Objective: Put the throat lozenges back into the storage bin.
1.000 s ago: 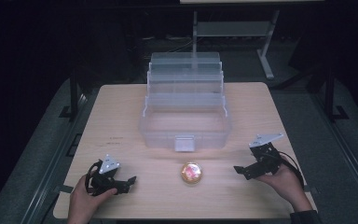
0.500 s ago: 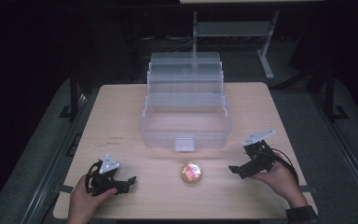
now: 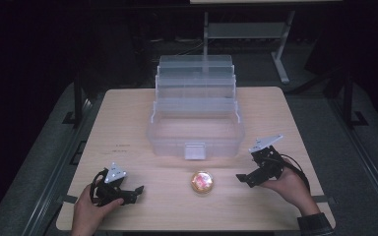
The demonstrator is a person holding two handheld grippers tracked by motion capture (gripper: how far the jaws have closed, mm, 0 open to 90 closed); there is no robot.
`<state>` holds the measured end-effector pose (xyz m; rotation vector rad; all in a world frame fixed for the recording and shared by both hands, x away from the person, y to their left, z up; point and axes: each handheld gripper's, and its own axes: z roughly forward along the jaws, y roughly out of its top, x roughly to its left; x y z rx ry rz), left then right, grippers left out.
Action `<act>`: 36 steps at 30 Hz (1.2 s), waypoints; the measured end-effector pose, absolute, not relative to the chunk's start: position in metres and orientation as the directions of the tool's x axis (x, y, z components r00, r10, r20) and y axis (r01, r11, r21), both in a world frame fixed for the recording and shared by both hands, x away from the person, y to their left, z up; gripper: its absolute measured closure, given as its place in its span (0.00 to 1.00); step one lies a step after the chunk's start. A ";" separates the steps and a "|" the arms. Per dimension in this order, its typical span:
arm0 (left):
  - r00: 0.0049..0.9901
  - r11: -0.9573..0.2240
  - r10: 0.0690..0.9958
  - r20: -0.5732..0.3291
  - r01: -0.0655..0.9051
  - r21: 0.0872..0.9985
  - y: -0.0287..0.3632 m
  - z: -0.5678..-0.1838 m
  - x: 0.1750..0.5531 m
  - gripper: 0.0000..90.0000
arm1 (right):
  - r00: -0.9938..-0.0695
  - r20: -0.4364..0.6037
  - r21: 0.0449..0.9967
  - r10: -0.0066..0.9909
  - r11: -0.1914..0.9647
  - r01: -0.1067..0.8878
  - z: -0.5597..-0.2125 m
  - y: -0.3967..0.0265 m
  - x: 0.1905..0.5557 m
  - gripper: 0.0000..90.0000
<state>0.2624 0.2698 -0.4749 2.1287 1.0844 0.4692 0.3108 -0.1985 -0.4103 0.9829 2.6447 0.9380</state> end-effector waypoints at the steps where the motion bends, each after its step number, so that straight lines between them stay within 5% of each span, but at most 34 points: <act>1: 0.585 -0.411 0.811 0.007 0.560 0.719 0.270 -0.475 0.262 0.12 | -0.771 0.057 0.609 0.635 0.590 0.531 -0.411 -0.197 0.311 0.01; 36: 0.586 -0.412 0.810 0.009 0.559 0.719 0.270 -0.475 0.262 0.12 | -0.838 0.047 0.593 0.544 0.660 0.461 -0.399 -0.156 0.320 0.01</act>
